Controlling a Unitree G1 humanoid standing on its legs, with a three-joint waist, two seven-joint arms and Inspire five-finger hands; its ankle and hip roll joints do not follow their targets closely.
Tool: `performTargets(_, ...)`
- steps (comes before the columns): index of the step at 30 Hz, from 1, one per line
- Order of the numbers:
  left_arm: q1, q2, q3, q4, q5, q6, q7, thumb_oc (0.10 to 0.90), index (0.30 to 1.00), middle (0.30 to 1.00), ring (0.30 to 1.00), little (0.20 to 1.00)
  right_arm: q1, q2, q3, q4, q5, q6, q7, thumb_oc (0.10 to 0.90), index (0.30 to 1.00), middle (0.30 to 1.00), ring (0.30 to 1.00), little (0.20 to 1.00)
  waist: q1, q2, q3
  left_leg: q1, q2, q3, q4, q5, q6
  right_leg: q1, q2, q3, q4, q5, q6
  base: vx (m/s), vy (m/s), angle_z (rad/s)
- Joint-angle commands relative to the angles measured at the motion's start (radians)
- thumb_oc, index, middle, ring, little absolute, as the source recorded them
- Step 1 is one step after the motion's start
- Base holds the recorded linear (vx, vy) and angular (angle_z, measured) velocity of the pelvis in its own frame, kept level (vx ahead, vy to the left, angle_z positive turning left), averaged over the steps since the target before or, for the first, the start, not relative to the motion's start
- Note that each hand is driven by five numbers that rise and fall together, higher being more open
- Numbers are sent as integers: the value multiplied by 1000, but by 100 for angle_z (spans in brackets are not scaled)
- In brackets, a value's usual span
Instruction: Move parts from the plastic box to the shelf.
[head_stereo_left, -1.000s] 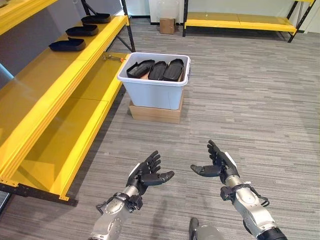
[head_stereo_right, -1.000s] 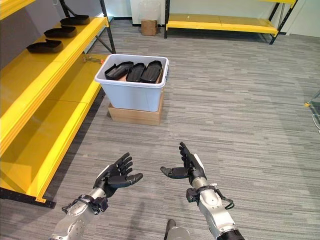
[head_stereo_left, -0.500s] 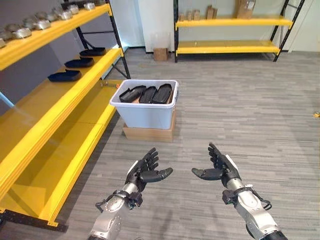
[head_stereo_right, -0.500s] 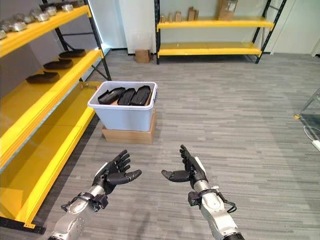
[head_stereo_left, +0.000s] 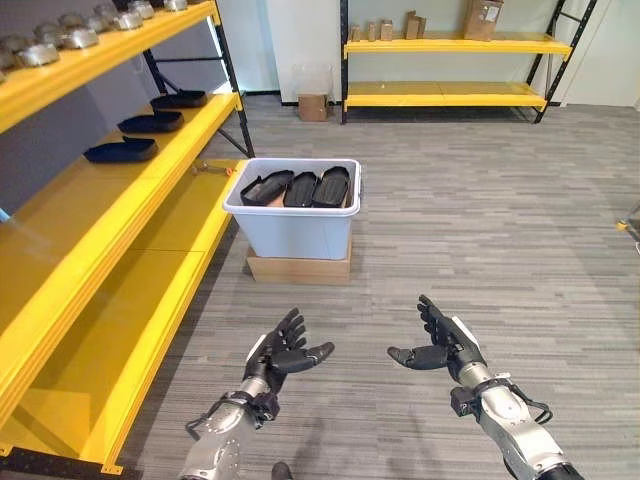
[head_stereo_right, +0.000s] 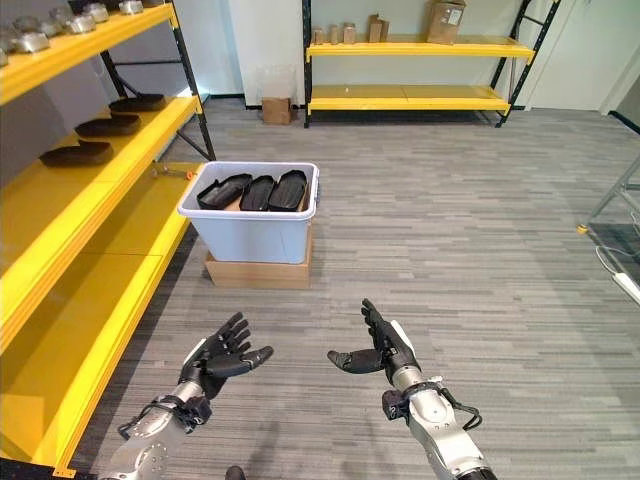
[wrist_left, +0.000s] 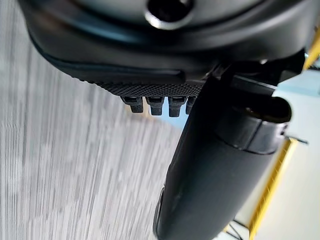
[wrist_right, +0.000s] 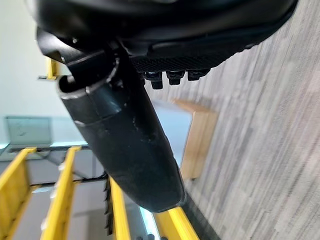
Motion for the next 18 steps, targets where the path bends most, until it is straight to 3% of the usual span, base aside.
performTargets(1,-69,12,62,-119,-9,-117,-9,900,1000,1000,1000,1000,-89,-11,-39,-73,1,-91,8,900,1000,1000,1000,1000,14,-20,-34,-16,110,7,-13,26,-69,40,73,-15,29,-52,-56,315,187,3)
performTargets(5,-61,11,56,-125,29,-113,6,900,1000,1000,1000,1000,-63,-10,-74,-93,14,-92,14,900,1000,1000,1000,1000,13,-31,-45,-2,55,5,9,-44,-42,35,60,-16,41,-54,-45,287,199,-2)
performTargets(7,-63,11,51,-124,36,-133,21,900,1000,1000,1000,1000,-58,-6,-85,-93,-2,-101,19,900,1000,1000,1000,1000,12,-34,-49,2,34,6,15,-64,-32,33,53,-16,46,-54,-39,231,158,-8)
performTargets(9,-70,20,56,-131,46,-188,67,900,1000,1000,1000,1000,-64,-12,-84,-94,-118,-126,-10,900,1000,1000,1000,1000,18,-39,-54,10,-6,4,19,-94,-10,36,39,-19,56,-59,-23,363,259,-6)
performTargets(10,-73,29,67,-143,25,-186,59,900,1000,1000,1000,1000,-70,-9,-79,-107,-75,-97,-14,900,1000,1000,1000,1000,25,-41,-60,15,-30,2,19,-111,6,34,29,-18,73,-62,-11,405,291,-8)
performTargets(18,-61,52,81,-201,20,-153,10,900,1000,1000,1000,1000,-63,28,-107,-135,-18,-115,-36,900,1000,1000,1000,1000,40,-49,-59,40,-94,1,-25,-139,62,-24,-14,-15,178,12,55,135,142,-7)
